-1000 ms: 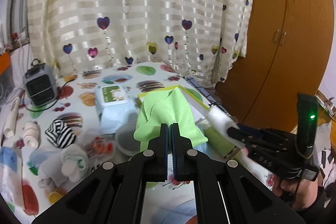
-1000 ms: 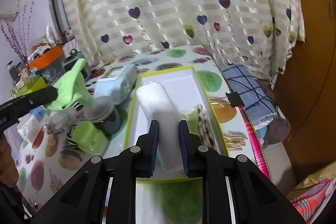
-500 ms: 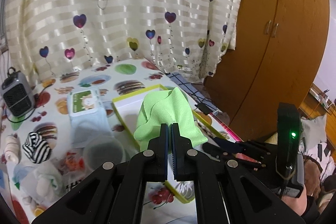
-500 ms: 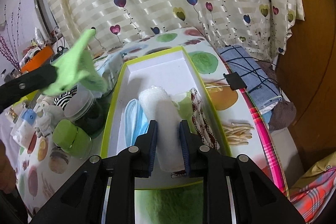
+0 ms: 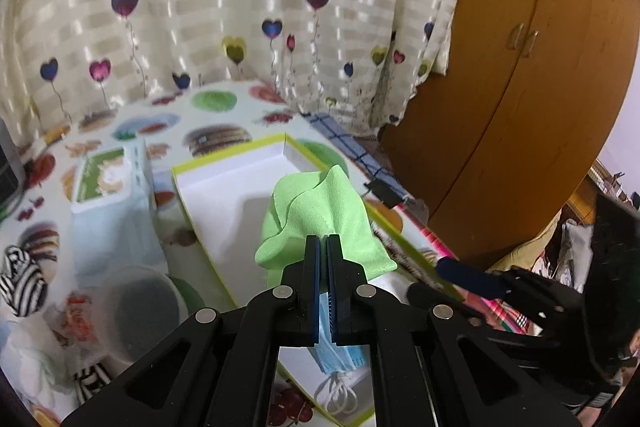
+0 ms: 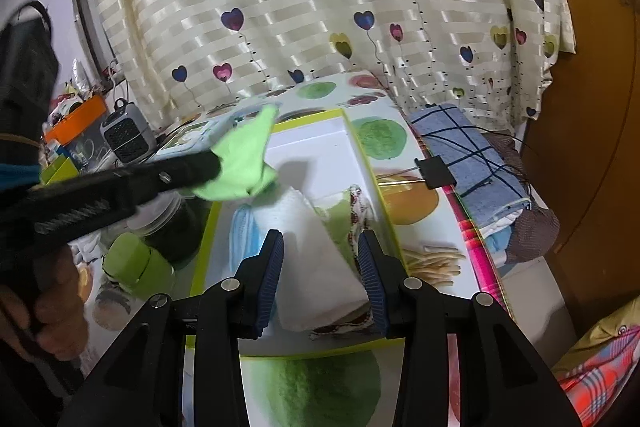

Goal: Organize soft objects
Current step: 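Release the white towel with the right gripper while the left drops the green cloth into the box, then withdraw both open grippers from the box toward the white socks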

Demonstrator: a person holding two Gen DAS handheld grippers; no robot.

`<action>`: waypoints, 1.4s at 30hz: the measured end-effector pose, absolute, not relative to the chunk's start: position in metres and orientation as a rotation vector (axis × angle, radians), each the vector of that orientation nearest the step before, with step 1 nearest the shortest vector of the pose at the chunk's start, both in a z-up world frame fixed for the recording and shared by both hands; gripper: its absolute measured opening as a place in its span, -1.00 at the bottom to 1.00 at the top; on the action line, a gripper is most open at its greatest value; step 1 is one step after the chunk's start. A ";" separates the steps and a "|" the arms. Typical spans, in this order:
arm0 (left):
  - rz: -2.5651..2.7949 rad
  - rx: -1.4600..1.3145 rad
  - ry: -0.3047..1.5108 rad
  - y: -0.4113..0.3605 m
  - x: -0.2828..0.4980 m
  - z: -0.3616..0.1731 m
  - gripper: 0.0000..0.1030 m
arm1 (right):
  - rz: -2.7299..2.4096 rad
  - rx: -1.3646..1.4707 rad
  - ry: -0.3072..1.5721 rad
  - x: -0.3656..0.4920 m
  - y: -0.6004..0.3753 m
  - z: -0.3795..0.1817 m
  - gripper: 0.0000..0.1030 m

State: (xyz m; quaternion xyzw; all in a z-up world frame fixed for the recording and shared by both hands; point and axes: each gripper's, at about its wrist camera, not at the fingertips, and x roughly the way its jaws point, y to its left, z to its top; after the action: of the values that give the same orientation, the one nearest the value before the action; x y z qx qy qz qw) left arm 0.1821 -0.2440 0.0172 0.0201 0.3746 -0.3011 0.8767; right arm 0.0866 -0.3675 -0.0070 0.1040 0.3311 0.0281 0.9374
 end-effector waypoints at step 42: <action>-0.471 -0.030 0.752 -0.147 0.106 0.034 -0.51 | 0.179 0.097 0.640 0.048 -0.294 0.030 -0.06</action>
State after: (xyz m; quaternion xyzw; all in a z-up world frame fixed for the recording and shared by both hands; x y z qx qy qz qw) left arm 0.1057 -0.1470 0.0340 -0.0143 0.3639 -0.2279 0.9030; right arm 0.0479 -0.2939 0.0302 0.0474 0.3138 0.0879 0.9442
